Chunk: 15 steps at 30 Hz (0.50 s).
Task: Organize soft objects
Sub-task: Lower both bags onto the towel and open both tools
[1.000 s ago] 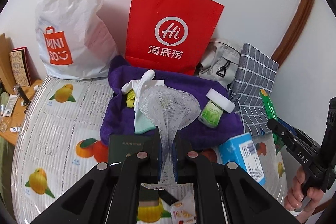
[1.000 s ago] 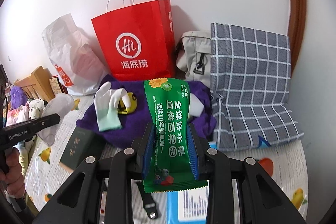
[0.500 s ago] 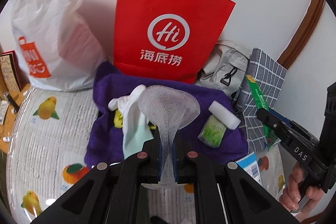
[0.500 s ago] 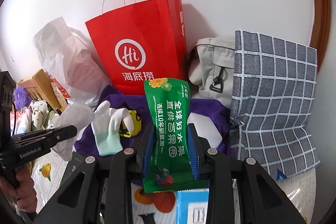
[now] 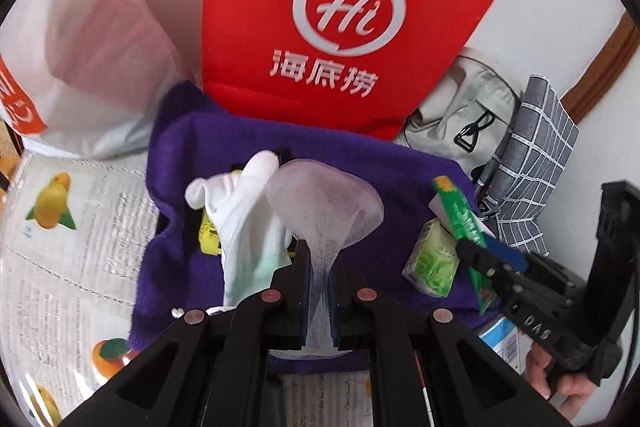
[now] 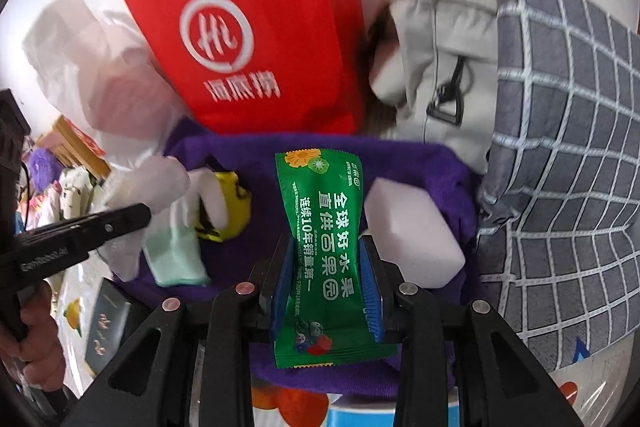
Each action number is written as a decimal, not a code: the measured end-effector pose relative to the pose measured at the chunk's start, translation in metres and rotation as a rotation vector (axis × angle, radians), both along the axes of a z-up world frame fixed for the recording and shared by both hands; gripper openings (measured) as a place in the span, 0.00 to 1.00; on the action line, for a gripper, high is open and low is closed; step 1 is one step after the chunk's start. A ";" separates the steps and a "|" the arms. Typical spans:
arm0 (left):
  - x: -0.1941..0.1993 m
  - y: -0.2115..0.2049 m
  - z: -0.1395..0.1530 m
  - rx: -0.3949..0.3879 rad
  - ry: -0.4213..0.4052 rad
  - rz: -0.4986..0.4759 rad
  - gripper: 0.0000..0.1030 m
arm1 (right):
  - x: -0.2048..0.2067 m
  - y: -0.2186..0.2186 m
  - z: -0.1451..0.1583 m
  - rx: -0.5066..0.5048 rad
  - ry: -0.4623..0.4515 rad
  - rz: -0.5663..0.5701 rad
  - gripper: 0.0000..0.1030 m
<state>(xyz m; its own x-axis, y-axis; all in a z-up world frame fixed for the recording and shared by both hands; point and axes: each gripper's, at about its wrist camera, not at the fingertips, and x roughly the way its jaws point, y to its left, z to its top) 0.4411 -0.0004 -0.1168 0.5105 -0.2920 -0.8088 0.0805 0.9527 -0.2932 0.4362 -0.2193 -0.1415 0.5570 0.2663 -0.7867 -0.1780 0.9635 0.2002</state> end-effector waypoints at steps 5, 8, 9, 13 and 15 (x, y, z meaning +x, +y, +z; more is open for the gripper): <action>0.008 -0.003 -0.015 -0.014 0.046 -0.019 0.08 | 0.006 0.005 -0.015 -0.011 0.035 0.011 0.33; 0.012 -0.008 -0.021 -0.004 0.059 -0.020 0.08 | 0.009 0.010 -0.025 -0.036 0.054 0.016 0.33; 0.013 -0.009 -0.025 -0.003 0.067 -0.018 0.08 | 0.009 0.011 -0.027 -0.043 0.058 0.017 0.33; 0.018 -0.014 -0.039 -0.008 0.106 -0.028 0.08 | 0.013 0.015 -0.035 -0.077 0.063 0.017 0.33; 0.019 -0.016 -0.042 -0.008 0.115 -0.032 0.08 | 0.014 0.015 -0.038 -0.094 0.064 0.017 0.33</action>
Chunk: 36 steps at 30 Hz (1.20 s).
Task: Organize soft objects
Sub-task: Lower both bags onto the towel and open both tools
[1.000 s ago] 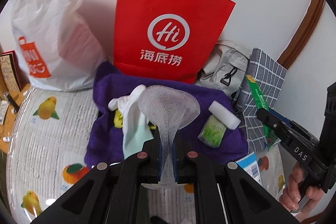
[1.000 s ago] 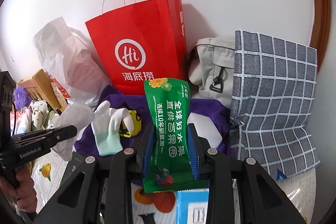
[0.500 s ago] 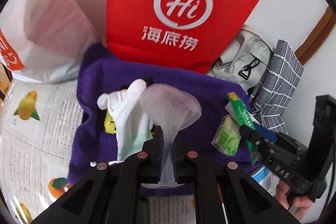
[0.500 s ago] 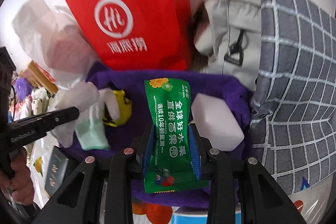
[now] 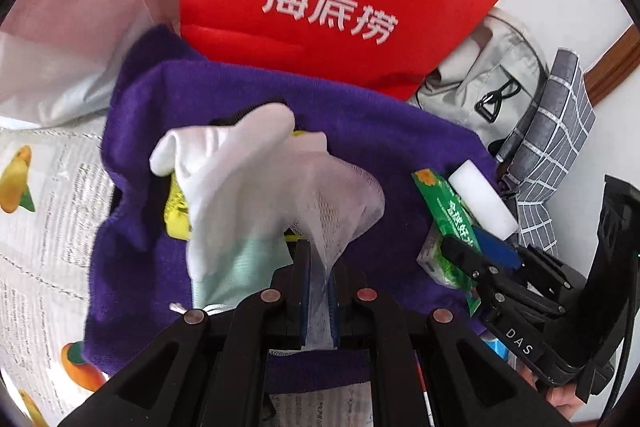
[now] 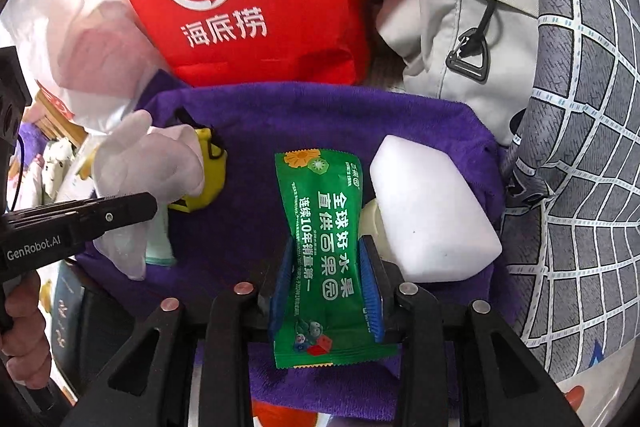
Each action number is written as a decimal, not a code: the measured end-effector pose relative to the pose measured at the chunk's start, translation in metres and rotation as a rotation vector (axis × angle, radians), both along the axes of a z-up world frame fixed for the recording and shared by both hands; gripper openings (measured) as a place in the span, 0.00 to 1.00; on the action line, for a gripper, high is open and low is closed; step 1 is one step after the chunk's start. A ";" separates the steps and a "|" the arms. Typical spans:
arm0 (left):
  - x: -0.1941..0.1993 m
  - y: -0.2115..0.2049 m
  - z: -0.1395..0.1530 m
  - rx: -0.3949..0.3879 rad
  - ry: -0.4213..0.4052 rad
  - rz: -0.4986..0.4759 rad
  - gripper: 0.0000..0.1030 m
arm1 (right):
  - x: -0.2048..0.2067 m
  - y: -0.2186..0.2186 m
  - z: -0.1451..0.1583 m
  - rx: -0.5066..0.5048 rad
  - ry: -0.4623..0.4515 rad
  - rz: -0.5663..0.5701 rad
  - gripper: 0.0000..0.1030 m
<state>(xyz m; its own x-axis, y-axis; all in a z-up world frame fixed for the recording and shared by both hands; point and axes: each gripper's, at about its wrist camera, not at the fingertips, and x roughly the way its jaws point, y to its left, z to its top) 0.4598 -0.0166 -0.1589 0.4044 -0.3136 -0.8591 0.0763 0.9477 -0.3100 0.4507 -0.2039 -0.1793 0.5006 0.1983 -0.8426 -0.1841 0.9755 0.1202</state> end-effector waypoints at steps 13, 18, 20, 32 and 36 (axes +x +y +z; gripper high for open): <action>0.000 -0.008 -0.001 -0.005 -0.004 -0.007 0.53 | -0.010 0.004 0.016 0.011 -0.087 0.040 0.71; -0.006 -0.007 0.015 0.060 -0.056 0.005 0.66 | -0.015 -0.002 0.028 0.046 -0.109 0.028 0.71; -0.008 -0.004 0.019 0.052 -0.060 0.008 0.66 | -0.020 -0.007 0.036 0.061 -0.131 0.017 0.71; -0.048 0.017 0.057 0.043 -0.115 0.059 0.66 | -0.078 -0.008 0.072 0.097 -0.223 0.033 0.71; -0.077 0.029 0.059 0.070 -0.125 0.048 0.66 | -0.107 0.002 0.053 0.073 -0.168 0.064 0.67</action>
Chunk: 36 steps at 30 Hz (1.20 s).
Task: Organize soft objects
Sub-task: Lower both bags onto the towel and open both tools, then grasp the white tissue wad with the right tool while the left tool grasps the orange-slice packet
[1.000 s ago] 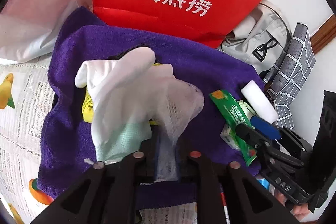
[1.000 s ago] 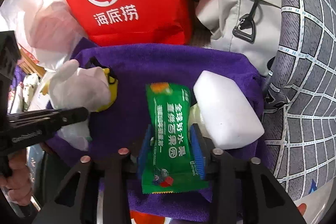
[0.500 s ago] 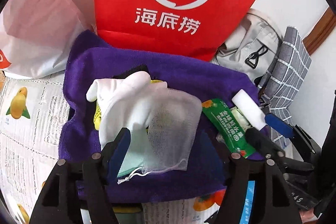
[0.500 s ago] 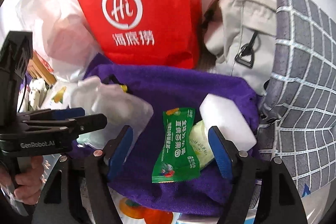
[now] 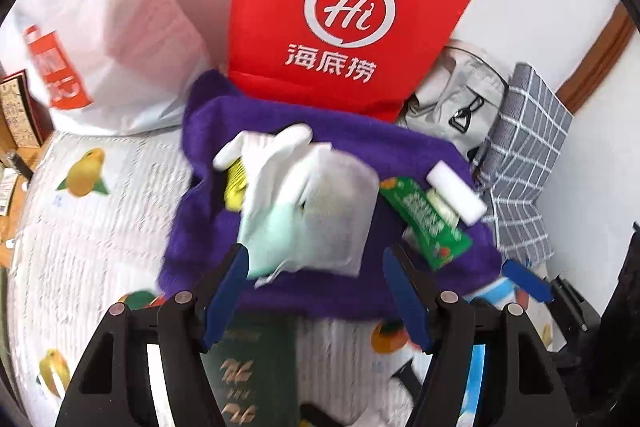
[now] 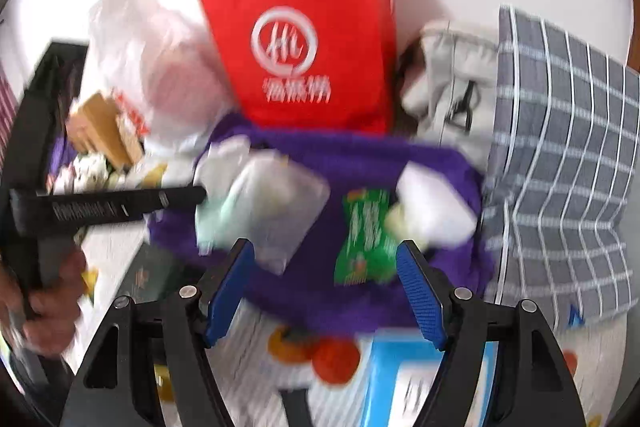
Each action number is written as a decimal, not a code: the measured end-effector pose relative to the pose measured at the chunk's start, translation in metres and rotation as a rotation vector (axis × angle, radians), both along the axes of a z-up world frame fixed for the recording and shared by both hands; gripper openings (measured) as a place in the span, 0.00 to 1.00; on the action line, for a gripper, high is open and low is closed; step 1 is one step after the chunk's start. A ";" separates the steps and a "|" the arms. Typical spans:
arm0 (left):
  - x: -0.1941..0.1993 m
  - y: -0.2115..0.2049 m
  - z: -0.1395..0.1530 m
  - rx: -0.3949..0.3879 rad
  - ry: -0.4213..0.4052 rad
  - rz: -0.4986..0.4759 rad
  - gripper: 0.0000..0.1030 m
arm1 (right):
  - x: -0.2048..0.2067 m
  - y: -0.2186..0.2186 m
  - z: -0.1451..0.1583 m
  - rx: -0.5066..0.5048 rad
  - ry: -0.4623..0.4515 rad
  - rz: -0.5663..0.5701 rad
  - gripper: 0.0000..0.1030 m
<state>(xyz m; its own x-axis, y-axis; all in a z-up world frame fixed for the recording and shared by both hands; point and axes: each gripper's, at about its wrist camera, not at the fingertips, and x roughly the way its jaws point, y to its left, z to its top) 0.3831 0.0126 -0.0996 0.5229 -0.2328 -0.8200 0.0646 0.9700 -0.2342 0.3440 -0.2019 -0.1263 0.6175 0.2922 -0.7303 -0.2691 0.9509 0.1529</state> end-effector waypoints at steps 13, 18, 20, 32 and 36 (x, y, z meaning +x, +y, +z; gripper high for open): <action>-0.108 0.039 -0.015 0.025 -0.024 0.036 0.66 | -0.121 0.037 -0.059 0.013 0.110 0.112 0.53; -0.146 0.041 -0.022 0.026 -0.026 0.016 0.66 | -0.138 0.055 -0.088 -0.054 0.141 0.115 0.46; -0.158 0.041 -0.027 0.024 -0.015 0.009 0.66 | -0.142 0.059 -0.095 -0.083 0.127 0.099 0.28; -0.189 0.020 -0.049 0.045 0.032 -0.012 0.66 | -0.200 0.012 -0.050 0.065 0.037 0.018 0.19; -0.193 0.004 -0.062 0.053 0.064 -0.029 0.66 | -0.220 -0.019 -0.055 0.010 0.051 -0.079 0.19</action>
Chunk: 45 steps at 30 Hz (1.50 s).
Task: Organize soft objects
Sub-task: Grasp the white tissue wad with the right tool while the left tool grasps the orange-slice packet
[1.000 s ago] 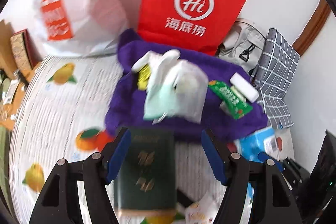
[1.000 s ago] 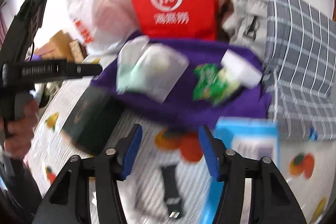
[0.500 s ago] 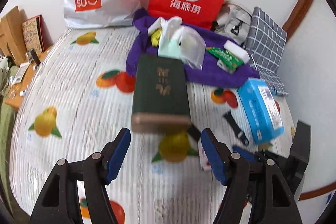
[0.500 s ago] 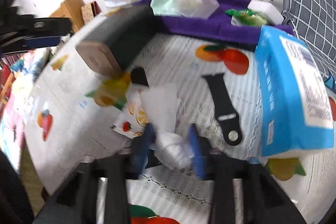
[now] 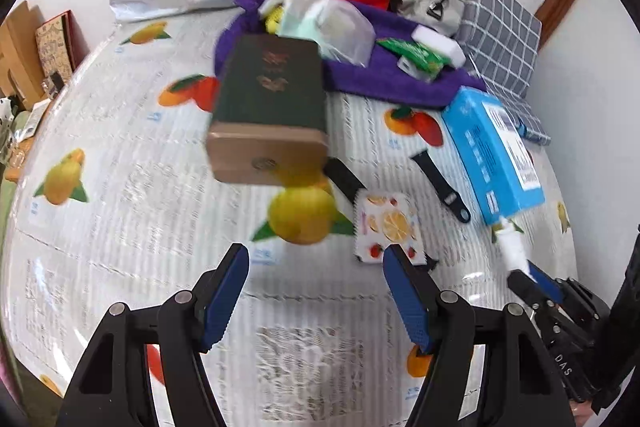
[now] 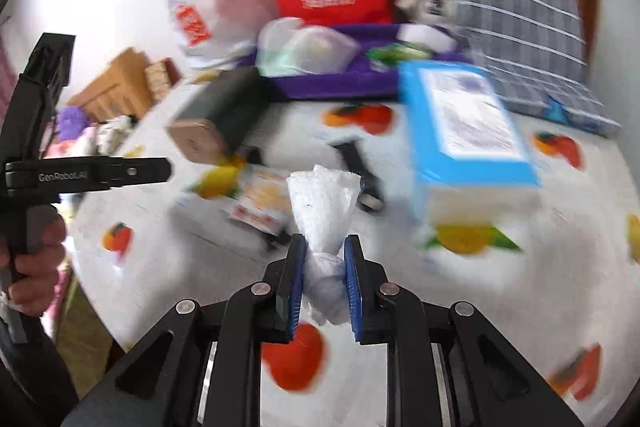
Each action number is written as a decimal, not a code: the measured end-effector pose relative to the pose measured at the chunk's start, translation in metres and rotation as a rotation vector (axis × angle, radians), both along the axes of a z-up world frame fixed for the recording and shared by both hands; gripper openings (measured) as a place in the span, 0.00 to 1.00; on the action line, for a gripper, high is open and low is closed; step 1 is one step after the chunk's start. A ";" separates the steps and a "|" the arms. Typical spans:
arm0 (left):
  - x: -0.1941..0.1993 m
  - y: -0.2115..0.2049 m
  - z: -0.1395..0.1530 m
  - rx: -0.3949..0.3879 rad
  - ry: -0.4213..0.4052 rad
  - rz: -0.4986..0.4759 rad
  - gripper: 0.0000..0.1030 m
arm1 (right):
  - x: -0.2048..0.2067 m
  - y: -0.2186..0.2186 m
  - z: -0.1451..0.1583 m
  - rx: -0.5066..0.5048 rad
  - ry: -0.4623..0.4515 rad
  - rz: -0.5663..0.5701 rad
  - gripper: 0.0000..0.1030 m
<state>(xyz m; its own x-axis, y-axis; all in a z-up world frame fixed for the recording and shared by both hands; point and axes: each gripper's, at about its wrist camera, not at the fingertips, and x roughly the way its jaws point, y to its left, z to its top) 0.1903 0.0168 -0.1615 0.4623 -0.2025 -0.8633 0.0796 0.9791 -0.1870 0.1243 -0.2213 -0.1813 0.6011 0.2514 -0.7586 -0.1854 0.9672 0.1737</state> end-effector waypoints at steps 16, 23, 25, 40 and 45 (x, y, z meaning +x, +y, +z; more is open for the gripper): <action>0.017 -0.063 -0.032 0.030 0.044 -0.063 0.66 | -0.013 -0.049 -0.047 -0.063 0.015 -0.097 0.23; 0.035 -0.086 -0.048 0.114 0.039 -0.066 0.76 | -0.015 -0.054 -0.051 -0.027 -0.031 -0.082 0.24; 0.036 -0.093 -0.050 0.170 0.023 -0.072 0.76 | -0.013 -0.052 -0.050 -0.030 -0.040 -0.080 0.24; 0.032 -0.084 -0.036 0.114 -0.025 -0.105 0.31 | -0.010 -0.045 -0.052 -0.068 -0.085 -0.077 0.33; 0.014 -0.062 -0.028 0.065 -0.029 -0.089 0.31 | -0.011 -0.043 -0.052 -0.079 -0.085 -0.090 0.33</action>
